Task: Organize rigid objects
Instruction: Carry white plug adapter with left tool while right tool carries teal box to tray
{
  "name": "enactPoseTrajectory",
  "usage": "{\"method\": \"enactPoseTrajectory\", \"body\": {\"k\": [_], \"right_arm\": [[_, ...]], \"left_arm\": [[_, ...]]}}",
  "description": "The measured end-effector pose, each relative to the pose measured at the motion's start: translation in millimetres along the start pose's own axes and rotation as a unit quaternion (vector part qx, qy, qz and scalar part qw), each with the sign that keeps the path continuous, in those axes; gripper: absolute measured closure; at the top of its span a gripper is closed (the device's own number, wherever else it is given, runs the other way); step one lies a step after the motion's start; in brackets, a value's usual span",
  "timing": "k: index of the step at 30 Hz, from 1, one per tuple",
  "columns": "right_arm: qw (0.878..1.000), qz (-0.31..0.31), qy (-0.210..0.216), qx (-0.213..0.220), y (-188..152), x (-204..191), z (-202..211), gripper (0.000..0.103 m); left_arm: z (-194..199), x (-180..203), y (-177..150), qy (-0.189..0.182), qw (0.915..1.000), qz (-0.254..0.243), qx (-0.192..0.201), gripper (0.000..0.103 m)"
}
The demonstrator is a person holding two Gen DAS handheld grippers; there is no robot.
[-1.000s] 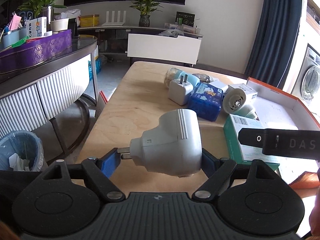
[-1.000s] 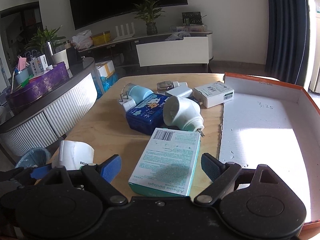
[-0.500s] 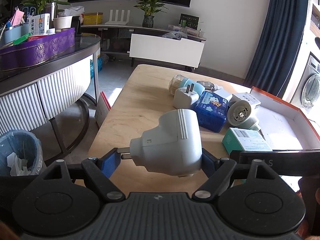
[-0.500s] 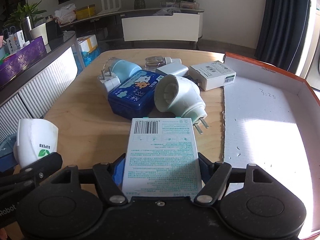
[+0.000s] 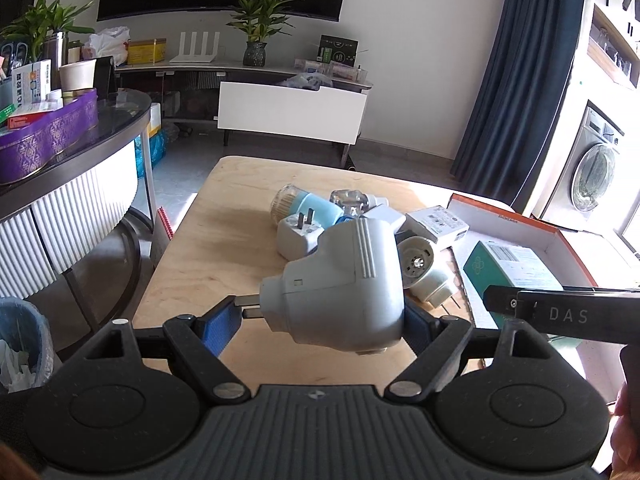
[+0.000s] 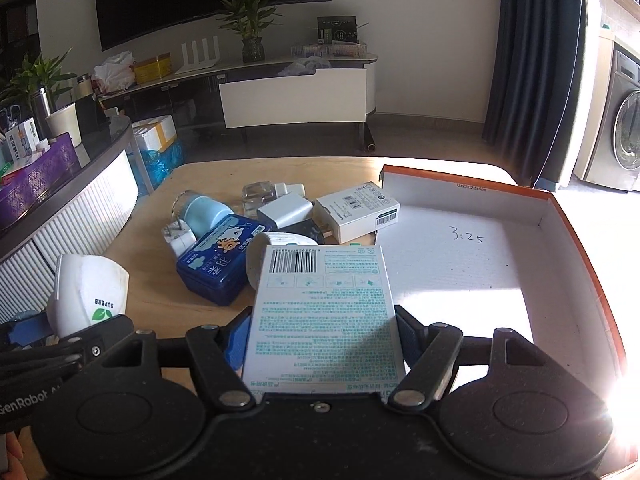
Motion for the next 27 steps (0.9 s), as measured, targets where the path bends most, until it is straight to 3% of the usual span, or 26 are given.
{"method": "enactPoseTrajectory", "body": {"k": [27], "right_arm": [[0.996, -0.059, -0.056, 0.019, 21.4, 82.2, 15.7, 0.019]], "left_arm": [[-27.3, 65.3, 20.8, -0.074, 0.9948, -0.067, -0.018, 0.018]]}}
Point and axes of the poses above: each gripper's, at about its wrist camera, not at the fingertips, and z roughly against the way its jaws point, x to its right, y to its top, the point moved 3 cm from there along -z, roughly the way its jaws point, and after that the axes turned 3 degrees about -y, right-handed, at the moved point
